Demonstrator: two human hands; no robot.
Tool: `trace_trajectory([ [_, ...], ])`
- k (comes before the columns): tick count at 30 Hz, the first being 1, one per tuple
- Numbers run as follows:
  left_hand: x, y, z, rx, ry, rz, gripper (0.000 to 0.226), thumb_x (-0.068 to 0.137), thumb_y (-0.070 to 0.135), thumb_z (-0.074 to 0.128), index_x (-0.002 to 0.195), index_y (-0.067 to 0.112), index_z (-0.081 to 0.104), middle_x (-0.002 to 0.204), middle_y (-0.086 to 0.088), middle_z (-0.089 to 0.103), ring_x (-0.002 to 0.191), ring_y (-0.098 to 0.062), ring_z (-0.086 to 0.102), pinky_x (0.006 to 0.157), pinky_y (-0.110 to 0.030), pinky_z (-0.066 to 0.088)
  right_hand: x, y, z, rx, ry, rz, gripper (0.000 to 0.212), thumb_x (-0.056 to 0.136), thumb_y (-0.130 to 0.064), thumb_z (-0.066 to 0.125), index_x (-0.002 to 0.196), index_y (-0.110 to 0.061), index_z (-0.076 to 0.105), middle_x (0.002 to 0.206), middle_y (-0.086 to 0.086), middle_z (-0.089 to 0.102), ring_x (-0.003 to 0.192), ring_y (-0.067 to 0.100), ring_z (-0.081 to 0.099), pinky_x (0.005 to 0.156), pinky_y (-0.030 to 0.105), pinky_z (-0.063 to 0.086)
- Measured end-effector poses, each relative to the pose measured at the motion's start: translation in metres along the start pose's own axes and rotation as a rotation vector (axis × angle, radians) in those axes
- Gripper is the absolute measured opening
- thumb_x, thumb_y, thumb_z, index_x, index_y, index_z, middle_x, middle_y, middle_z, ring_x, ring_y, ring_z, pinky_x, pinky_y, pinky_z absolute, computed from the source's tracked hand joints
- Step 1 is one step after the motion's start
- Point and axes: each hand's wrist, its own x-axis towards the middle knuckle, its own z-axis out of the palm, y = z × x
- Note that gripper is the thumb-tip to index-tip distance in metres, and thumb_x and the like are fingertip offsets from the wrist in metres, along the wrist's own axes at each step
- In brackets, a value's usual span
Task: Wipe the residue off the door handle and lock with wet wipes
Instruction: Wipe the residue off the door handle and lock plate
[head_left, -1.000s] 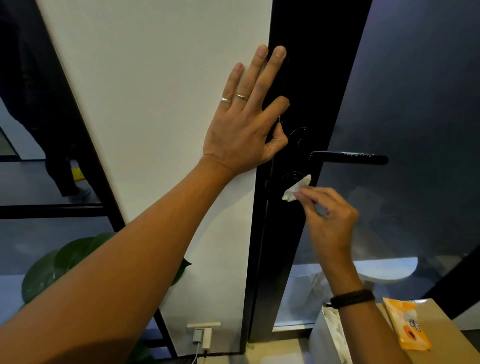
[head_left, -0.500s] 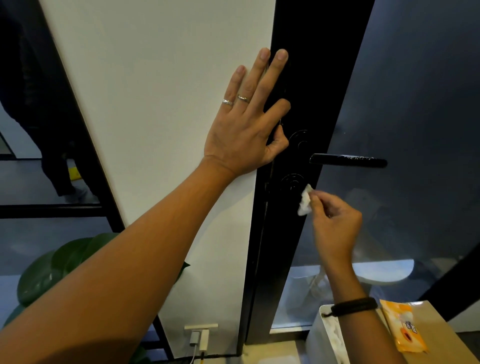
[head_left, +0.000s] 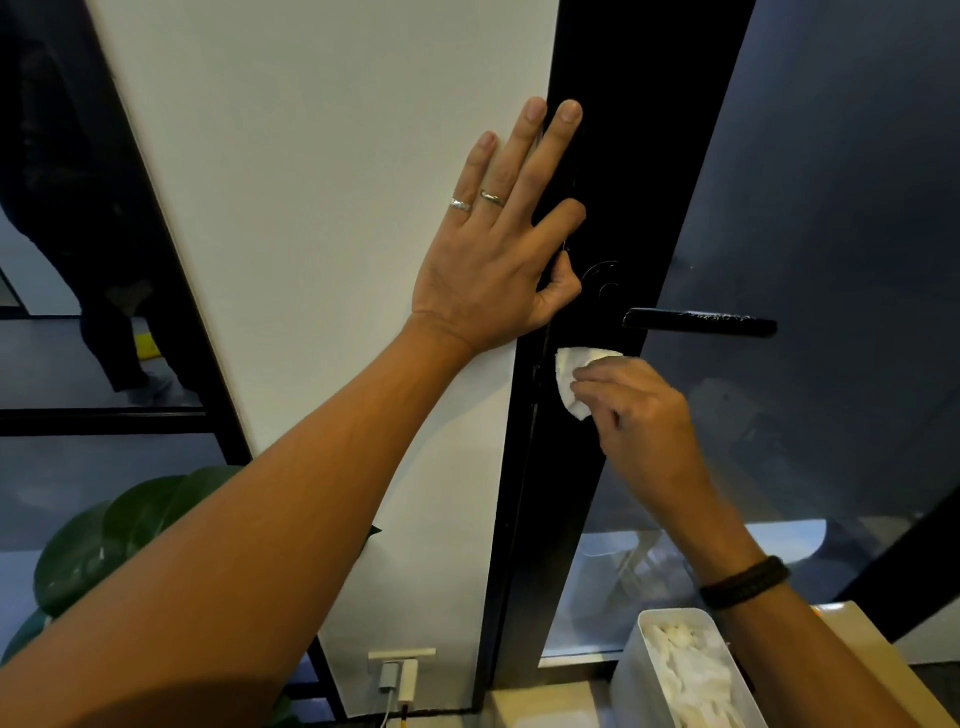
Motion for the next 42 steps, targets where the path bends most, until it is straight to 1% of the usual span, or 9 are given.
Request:
trace_trajectory([
  [6,0.000,0.000,0.002,-0.005,0.023,-0.005,0.026,0.096,0.034,0.054,0.110,0.020,0.072,0.166,-0.024,0.038,0.156,-0.045,0.031,0.130,-0.058,0.022,-0.009,0.014,-0.026,0.444,0.464,0.674,0.016,0.093,-0.013,0.079,0.108,-0.007,0.077,0.103,0.012,0.076,0.094,0.023,0.075,0.088,0.040,0.063],
  [12,0.000,0.000,0.001,0.000,-0.001,-0.001,0.027,0.096,0.035,0.053,0.112,0.021,0.071,0.167,-0.024,0.036,0.157,-0.046,0.030,0.130,-0.058,0.022,0.018,-0.019,0.004,0.048,0.054,0.430,0.009,0.088,-0.013,0.080,0.096,-0.014,0.084,0.100,0.001,0.074,0.087,0.014,0.069,0.079,0.025,0.055],
  [18,0.000,0.001,0.001,-0.002,0.019,-0.004,0.027,0.097,0.035,0.054,0.110,0.021,0.072,0.165,-0.024,0.039,0.156,-0.047,0.032,0.130,-0.058,0.022,0.041,-0.024,0.008,-0.242,-0.120,0.357,0.008,0.076,-0.003,0.082,0.077,-0.010,0.080,0.091,0.006,0.075,0.082,0.027,0.070,0.064,0.023,0.043],
  [20,0.000,0.001,0.001,-0.014,0.021,0.001,0.028,0.098,0.035,0.052,0.110,0.021,0.072,0.164,-0.025,0.040,0.155,-0.048,0.033,0.130,-0.059,0.023,0.044,-0.026,0.008,-0.233,-0.122,0.368,0.009,0.074,-0.005,0.084,0.077,-0.012,0.080,0.090,0.005,0.076,0.082,0.028,0.071,0.065,0.025,0.048],
  [26,0.000,0.000,0.000,-0.004,0.016,-0.001,0.027,0.097,0.034,0.054,0.111,0.021,0.072,0.166,-0.025,0.038,0.156,-0.047,0.031,0.130,-0.058,0.021,0.033,-0.016,-0.006,0.195,0.146,0.795,0.005,0.082,-0.021,0.084,0.087,-0.020,0.083,0.078,-0.007,0.077,0.070,0.007,0.073,0.069,0.030,0.063],
  [30,-0.001,0.000,0.002,-0.010,0.011,0.001,0.028,0.097,0.035,0.053,0.112,0.021,0.072,0.166,-0.024,0.037,0.156,-0.047,0.031,0.131,-0.058,0.022,0.021,-0.025,0.009,-0.068,0.032,0.452,0.008,0.088,-0.010,0.076,0.093,-0.011,0.082,0.099,0.003,0.072,0.086,0.016,0.067,0.073,0.004,0.038],
  [34,0.000,-0.001,0.001,-0.015,0.020,-0.006,0.029,0.097,0.036,0.053,0.114,0.021,0.072,0.165,-0.025,0.038,0.156,-0.048,0.032,0.130,-0.058,0.021,0.032,-0.014,0.003,-0.156,-0.092,0.274,0.005,0.082,-0.007,0.080,0.082,-0.011,0.083,0.090,0.000,0.074,0.082,0.016,0.067,0.067,0.012,0.036],
  [38,0.000,-0.001,0.002,-0.012,0.026,-0.006,0.029,0.098,0.036,0.053,0.114,0.021,0.072,0.165,-0.025,0.039,0.155,-0.048,0.032,0.130,-0.058,0.021,0.037,-0.008,-0.007,0.216,0.050,0.706,0.003,0.080,-0.019,0.086,0.081,-0.020,0.084,0.074,-0.010,0.076,0.068,0.005,0.073,0.067,0.028,0.062],
  [42,0.000,-0.001,0.002,-0.001,0.015,0.000,0.028,0.097,0.036,0.055,0.114,0.021,0.072,0.166,-0.025,0.038,0.156,-0.047,0.031,0.130,-0.058,0.022,0.029,-0.001,-0.003,0.458,0.161,0.964,0.006,0.081,-0.021,0.088,0.082,-0.019,0.083,0.073,-0.002,0.079,0.074,0.013,0.078,0.081,0.042,0.066],
])
